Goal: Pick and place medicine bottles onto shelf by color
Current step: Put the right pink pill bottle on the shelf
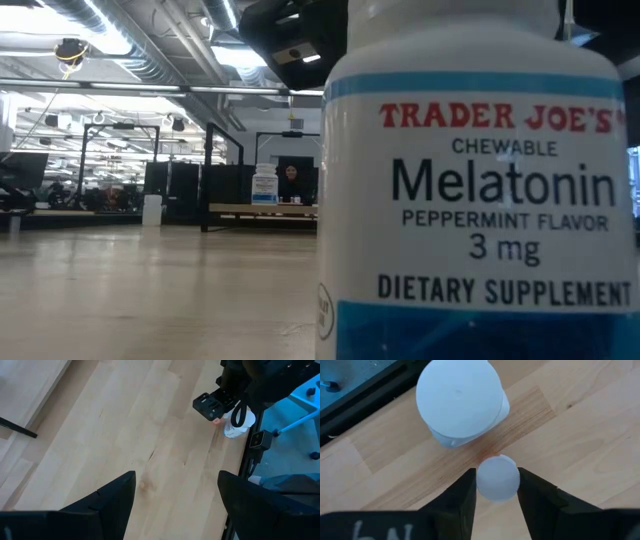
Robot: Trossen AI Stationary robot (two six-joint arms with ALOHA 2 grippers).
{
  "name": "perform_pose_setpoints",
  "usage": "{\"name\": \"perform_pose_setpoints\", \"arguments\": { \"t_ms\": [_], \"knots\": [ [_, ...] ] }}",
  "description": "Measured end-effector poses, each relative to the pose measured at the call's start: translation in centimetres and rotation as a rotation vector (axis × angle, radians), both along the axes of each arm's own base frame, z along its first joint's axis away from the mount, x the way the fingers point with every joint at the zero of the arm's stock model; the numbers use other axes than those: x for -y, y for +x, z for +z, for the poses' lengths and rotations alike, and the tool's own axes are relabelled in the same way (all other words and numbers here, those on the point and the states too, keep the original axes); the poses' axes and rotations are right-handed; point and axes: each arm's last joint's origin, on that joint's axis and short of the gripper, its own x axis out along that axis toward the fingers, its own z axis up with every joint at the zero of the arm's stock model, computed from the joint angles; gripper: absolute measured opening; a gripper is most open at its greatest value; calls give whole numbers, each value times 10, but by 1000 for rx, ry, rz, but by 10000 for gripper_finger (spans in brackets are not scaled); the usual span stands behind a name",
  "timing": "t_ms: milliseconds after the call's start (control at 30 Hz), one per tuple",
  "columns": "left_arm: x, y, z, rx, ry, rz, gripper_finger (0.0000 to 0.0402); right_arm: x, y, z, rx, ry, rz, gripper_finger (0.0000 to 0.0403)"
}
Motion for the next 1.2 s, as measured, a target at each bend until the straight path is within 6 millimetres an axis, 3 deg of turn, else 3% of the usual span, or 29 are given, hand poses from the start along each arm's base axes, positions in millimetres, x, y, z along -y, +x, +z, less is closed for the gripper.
{"name": "perform_pose_setpoints", "arguments": {
  "t_ms": [267, 600, 833, 1067, 1200],
  "knots": [
    [0, 0, 0, 0, 1, -1, 276, 3, 1, 2, 4, 0, -3, 126],
    [0, 0, 0, -2, 10, -11, 276, 28, 14, 36, 21, -2, -40, 125],
    [0, 0, 0, -4, 24, -19, 276, 65, 30, 78, 62, 14, -126, 124],
    [-2, 0, 1, 41, 74, 21, 276, 121, 41, 123, 137, 26, -255, 124],
    [-5, -1, 0, 47, 110, 50, 276, 154, 40, 135, 138, -8, -337, 124]
  ]
}}
